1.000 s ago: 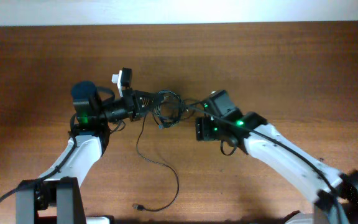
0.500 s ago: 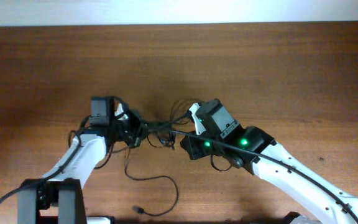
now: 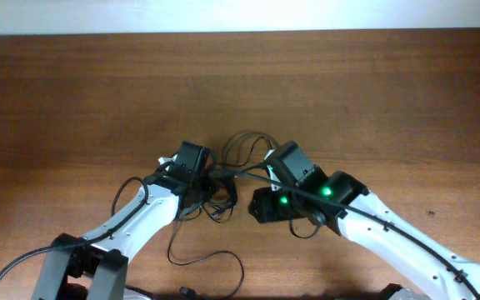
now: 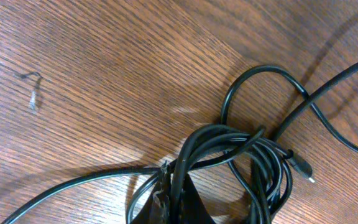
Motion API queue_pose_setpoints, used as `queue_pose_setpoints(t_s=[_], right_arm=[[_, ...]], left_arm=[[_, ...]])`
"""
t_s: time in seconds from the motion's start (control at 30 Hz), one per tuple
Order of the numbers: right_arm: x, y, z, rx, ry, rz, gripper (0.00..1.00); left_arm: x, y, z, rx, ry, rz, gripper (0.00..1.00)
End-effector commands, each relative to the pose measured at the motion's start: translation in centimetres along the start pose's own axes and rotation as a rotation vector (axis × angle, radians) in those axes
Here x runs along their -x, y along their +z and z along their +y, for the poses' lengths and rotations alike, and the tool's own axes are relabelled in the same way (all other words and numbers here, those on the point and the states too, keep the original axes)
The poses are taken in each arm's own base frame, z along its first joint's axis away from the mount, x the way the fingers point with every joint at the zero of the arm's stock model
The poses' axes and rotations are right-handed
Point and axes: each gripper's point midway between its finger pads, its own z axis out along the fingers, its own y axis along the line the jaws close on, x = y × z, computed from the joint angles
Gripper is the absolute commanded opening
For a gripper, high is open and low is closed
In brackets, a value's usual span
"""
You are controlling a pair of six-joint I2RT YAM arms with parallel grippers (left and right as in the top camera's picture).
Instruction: Untangle cables
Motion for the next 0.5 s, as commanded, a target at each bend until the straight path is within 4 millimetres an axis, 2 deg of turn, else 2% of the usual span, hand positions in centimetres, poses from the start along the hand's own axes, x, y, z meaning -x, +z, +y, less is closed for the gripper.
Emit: queue_pose_setpoints(t_s=[0.0,0.03,0.07,0.1,0.13,0.23,0.3,0.33,0.4,0.43,0.47], right_arm=[[-1.1,4.0,-2.7,-0.003,0.034,0.002,0.46],[-0.8,4.8,-2.7,0.015,0.025,-0.017,0.45],[-0.1,4.7,-2.4,0.025,0.015,-0.047,0.41],[0.5,4.6,-2.4,0.027,0.016,-0.072,0.32],[0.9,4.4,-2.9,0.021,0.032,-0.079,0.29],[2.6,3.4,-4.9,0.037,0.116,-0.105,0.30],[3.7,2.9,-5.2,0.072,0.138,-0.131,0.39],[4.2,2.8,-5.7,0.043,0.148,-0.158,0.49],[5.1,2.6,-7.0,-0.019,0.211,-0.212,0.49],[6.0,2.4,-6.2,0.018,0.194,-0.241,0.47],[6.6,2.3,-5.8,0.039,0.209,-0.264,0.32]], left_arm=[[0.4,0.1,0.9,0.040,0.110,-0.027,0.00],[-0.4,0.0,-0.9,-0.053,0.257,0.020,0.00],[-1.7,-0.7,-5.1,-0.288,0.513,0.062,0.00],[-2.9,-2.3,-8.2,-0.493,0.675,0.079,0.00],[-3.2,-3.4,-9.5,-0.576,0.706,0.074,0.00],[-2.4,-6.3,-10.6,-0.641,0.765,-0.014,0.00],[-2.4,-9.1,-11.5,-0.737,0.777,-0.039,0.00],[-3.1,-10.3,-11.9,-0.795,0.784,-0.019,0.00],[-4.6,-11.9,-12.5,-0.906,0.806,0.047,0.00],[-5.4,-12.8,-12.9,-0.967,0.800,0.089,0.00],[-6.2,-14.0,-13.3,-1.045,0.806,0.135,0.00]])
